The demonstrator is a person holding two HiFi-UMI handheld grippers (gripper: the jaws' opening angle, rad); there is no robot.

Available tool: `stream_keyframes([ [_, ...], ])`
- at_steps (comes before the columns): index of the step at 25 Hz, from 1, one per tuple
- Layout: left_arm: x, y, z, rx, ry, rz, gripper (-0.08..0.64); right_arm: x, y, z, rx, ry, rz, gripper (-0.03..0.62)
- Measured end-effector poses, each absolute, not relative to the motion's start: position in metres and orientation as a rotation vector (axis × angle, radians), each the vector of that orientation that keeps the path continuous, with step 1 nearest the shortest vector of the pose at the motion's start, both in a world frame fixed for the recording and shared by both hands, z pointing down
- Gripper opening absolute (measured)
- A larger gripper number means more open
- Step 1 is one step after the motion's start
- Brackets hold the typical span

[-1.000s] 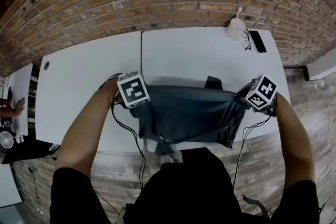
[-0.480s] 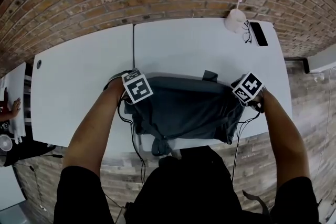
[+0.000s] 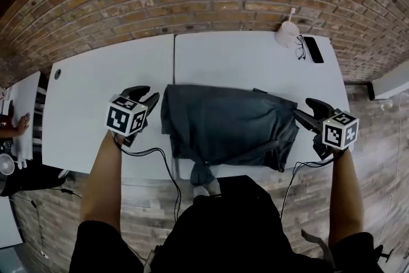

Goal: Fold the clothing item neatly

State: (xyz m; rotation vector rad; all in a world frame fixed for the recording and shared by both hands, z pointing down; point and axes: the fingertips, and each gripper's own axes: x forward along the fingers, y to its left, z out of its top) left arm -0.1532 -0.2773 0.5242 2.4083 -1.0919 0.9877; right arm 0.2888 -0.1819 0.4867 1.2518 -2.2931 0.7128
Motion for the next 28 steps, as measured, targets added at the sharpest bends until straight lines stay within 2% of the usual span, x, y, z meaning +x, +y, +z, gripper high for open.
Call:
stream_keyframes([
  [2,-0.177,-0.256,0.493,2.387,-1.226,0.726,-0.001,0.283,-0.167,0.448,1.438,-2.41,0.681,0.3],
  [3,-0.186,-0.241,0.477,2.38,-1.258,0.596,-0.002,0.279,-0.158,0.429,1.543,-2.448,0.649,0.284],
  [4,-0.191,-0.224,0.461,2.381,-1.276,0.478,-0.002,0.275,-0.148,0.413,1.659,-2.462,0.601,0.193],
  [5,-0.195,-0.207,0.447,2.388,-1.292,0.38,-0.002,0.271,-0.138,0.399,1.775,-2.453,0.538,0.044],
  [6,-0.197,-0.19,0.434,2.398,-1.318,0.305,-0.002,0.266,-0.126,0.387,1.869,-2.437,0.472,0.002],
  [12,-0.189,-0.103,0.407,2.428,-1.491,0.169,-0.002,0.207,-0.057,0.366,1.97,-2.403,0.24,0.002],
  [16,-0.174,-0.066,0.412,2.47,-1.5,0.207,-0.002,0.188,-0.025,0.369,1.93,-2.412,0.266,0.002],
  [28,-0.099,0.054,0.4,2.503,-1.47,0.26,-0.002,0.215,0.089,0.361,1.767,-2.511,0.215,0.002],
])
